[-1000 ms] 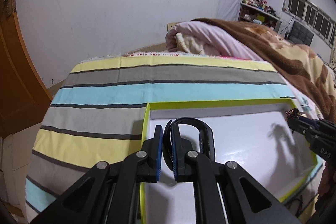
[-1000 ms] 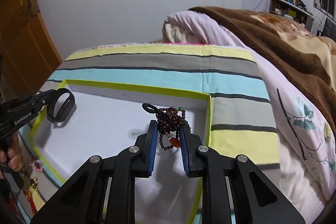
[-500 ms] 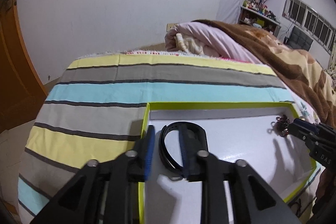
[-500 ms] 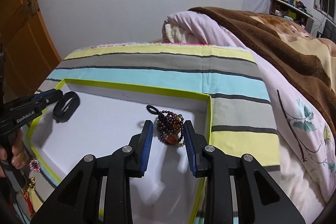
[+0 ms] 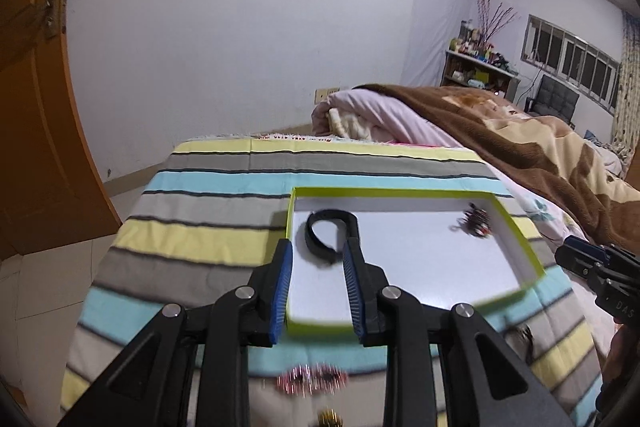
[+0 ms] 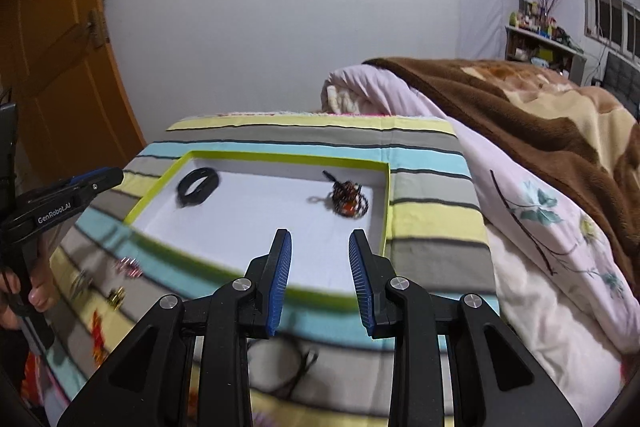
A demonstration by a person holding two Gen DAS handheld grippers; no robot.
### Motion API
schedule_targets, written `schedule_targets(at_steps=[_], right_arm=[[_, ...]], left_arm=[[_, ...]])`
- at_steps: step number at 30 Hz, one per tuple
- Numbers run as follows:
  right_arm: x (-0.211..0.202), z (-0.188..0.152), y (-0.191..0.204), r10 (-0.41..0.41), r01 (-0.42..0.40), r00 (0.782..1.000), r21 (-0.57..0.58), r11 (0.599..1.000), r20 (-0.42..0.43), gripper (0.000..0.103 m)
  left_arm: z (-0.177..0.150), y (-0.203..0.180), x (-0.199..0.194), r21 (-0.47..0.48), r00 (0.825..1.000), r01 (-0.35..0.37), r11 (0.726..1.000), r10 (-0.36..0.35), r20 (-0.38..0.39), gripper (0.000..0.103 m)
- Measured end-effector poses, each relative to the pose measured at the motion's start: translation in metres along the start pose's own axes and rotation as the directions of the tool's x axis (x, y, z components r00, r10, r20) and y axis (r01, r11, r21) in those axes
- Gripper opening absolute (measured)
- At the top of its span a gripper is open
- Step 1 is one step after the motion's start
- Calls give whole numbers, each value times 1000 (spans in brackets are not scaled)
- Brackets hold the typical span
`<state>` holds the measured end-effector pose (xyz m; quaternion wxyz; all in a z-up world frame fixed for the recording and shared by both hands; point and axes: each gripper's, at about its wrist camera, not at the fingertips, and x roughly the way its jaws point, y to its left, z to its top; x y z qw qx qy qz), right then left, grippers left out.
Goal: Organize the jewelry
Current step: 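Move both tools back from the box toward the red tassel ornaments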
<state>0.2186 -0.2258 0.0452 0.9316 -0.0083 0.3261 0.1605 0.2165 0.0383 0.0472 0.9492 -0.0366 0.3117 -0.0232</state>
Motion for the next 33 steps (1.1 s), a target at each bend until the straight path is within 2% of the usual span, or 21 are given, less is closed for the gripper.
schedule_targets(at_steps=[7,16,25,33], right_arm=[[-47,-36,16,-8,8,999,-18,1000,36,31],[-81,-72,27,-6,7,999,-9,1000,51,31],[-80,-100,30,2,-2,1000,-5,1000,1,31],[-67,-107,26,4,-4,999,12,1000,-34,31]], left_arm=[[-36,-8,-46,13,999,21,1000,-21,28,27],[-71,-12,-86,13,998,24,1000,-24,52,27],[-101,-31,-99,56,998,57,997,-59,31,27],[-111,-46,-90,73,996,92,993,-92,-4,27]])
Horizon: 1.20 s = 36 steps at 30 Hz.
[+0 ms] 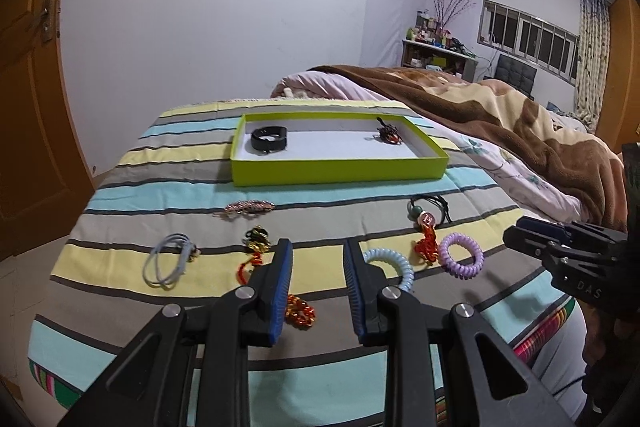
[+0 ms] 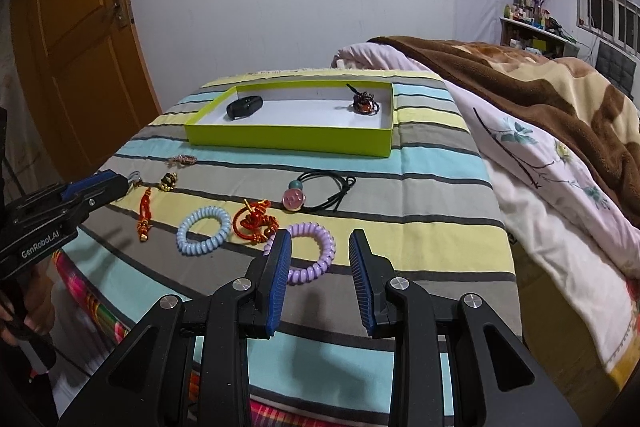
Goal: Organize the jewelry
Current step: 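Move both tools back from the box toward the red tassel ornaments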
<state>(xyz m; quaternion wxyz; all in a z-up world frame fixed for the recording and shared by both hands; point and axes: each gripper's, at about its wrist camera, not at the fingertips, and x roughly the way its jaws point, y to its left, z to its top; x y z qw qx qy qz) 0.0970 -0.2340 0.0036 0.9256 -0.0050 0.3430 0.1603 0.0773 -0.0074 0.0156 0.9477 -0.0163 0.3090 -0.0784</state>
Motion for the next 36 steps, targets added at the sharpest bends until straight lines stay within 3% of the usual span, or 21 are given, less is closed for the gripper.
schedule_targets(at_steps=[17,26,36], right_arm=[[40,0,-3,-7,7,997,1,1000,-77,31],[36,11,20,79,-80,996,-35,996,-45,31],[61,15,44,117,-123,989,-64,990,-90,31]], left_arm=[[-10,-22,40,43,995,41,998,-37,-91,27],[-8,3,31,2,998,-39,999,39,-56,27],[-17,31,29,-42,992,-100,994,96,-86,32]])
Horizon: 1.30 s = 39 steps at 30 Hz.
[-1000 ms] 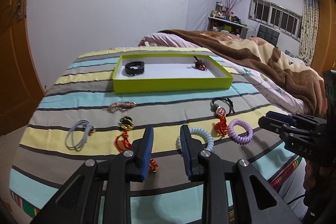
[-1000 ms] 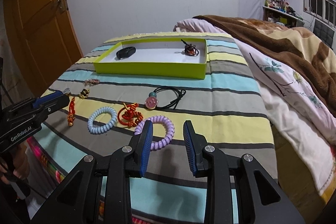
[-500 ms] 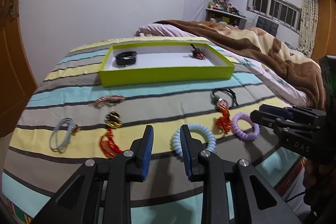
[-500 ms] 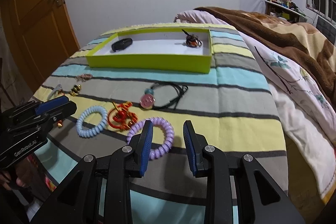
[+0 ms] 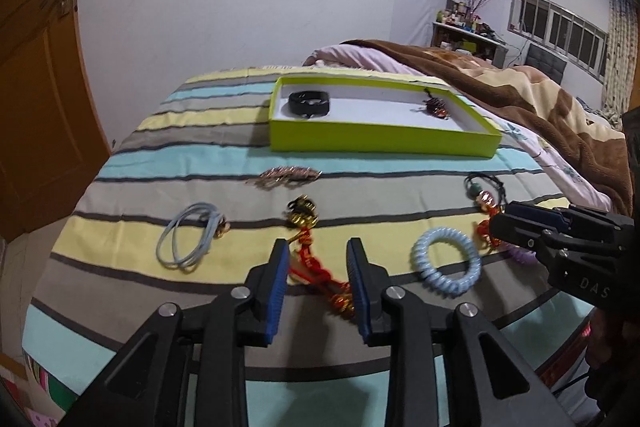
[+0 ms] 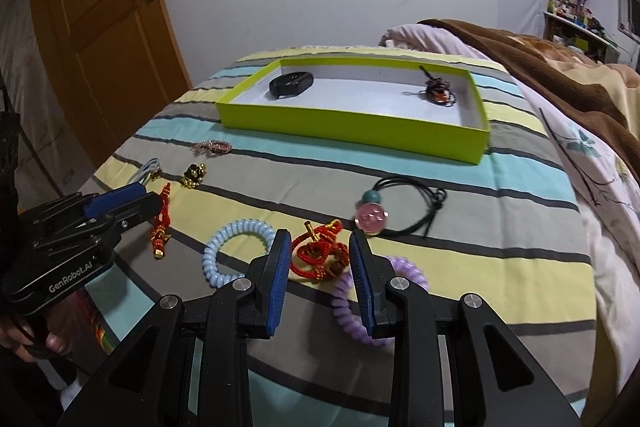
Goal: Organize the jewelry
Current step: 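Move both tools back from the box toward the red tassel ornaments, then grasp the red tassel knot with the left tool while the right grasps the red charm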
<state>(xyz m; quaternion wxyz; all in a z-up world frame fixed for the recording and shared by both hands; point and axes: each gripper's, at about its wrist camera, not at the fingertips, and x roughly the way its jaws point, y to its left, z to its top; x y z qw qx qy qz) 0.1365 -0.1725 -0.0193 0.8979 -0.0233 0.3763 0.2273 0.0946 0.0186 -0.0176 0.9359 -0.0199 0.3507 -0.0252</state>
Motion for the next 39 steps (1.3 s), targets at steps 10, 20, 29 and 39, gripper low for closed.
schedule_targets(at_steps=[10,20,29,39], right_arm=[[16,9,0,-30,31,998,21,999,-46,31],[18,10,-3,1,1,998,44,999,-60,12],[-4,13,-1,31,-31,1000,53,998,-1,11],[-27,24,-11,5,-9,998,65,998,65,11]], left_arm=[[-5,3,15,-22,998,-11,1000,10,-55,32],[-6,-5,16,4,999,3,1000,-2,-53,11],[0,-4,2,-12,999,44,999,-44,-13,9],[21,-7,-8,4,998,51,999,-51,38,9]])
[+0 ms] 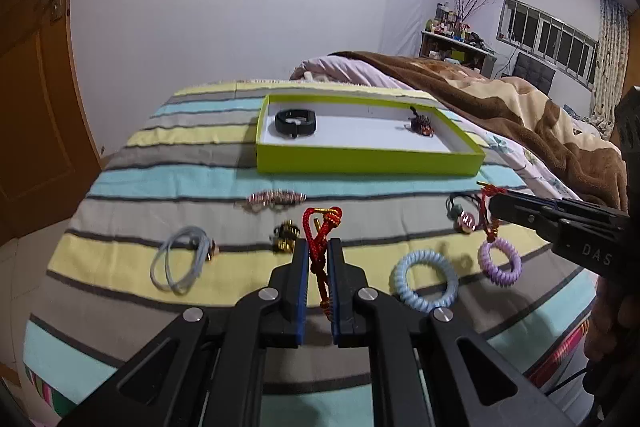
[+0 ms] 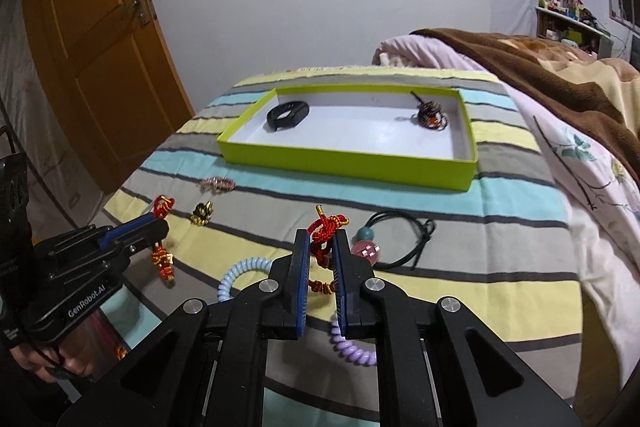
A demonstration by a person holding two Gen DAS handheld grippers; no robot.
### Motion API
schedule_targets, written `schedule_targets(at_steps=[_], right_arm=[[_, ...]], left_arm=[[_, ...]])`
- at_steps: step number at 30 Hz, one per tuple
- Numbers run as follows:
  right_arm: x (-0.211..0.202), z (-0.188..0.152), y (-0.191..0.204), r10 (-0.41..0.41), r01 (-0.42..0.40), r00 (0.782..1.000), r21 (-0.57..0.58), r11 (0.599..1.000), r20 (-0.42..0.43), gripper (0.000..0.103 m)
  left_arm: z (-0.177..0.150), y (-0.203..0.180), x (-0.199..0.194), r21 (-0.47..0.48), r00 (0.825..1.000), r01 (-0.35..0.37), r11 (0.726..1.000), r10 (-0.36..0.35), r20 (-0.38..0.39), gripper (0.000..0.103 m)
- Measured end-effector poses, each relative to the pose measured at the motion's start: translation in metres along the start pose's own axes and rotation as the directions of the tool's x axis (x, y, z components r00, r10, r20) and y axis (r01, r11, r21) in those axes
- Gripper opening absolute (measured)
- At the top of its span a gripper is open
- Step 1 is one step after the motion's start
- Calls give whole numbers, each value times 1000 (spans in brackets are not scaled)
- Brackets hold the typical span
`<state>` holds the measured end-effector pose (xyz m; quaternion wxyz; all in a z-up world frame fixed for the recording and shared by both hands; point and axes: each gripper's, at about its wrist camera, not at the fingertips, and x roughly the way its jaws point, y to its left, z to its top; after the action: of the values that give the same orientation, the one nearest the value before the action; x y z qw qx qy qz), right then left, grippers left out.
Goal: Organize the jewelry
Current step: 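Grasp the red tassel knot with the left tool while the right grasps the red charm, then lower the red tassel into the box while the right tool releases the red charm there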
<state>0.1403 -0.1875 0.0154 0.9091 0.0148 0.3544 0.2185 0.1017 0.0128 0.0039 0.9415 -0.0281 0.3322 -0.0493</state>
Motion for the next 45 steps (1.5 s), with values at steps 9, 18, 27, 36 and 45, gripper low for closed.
schedule_targets(at_steps=[9,18,27,36,45], right_arm=[[-1,26,-17,-43,43,998,-14,999,44,11],[17,63,-38,-72,74,995,-26,997,72,11],[63,91,-66,-117,118,992,-20,993,36,11],[105,92,-88,-147,147,988,0,989,-36,11],[127,89,-93,-144,145,985,-4,989,-98,12]], left_arm=[[35,2,10,21,999,-1,1000,0,38,9],[74,0,37,62,998,-4,998,0,66,9],[101,6,82,74,999,-15,997,12,45,9],[104,16,127,53,999,-32,998,34,-31,9],[98,23,153,22,993,-28,999,31,-118,10]])
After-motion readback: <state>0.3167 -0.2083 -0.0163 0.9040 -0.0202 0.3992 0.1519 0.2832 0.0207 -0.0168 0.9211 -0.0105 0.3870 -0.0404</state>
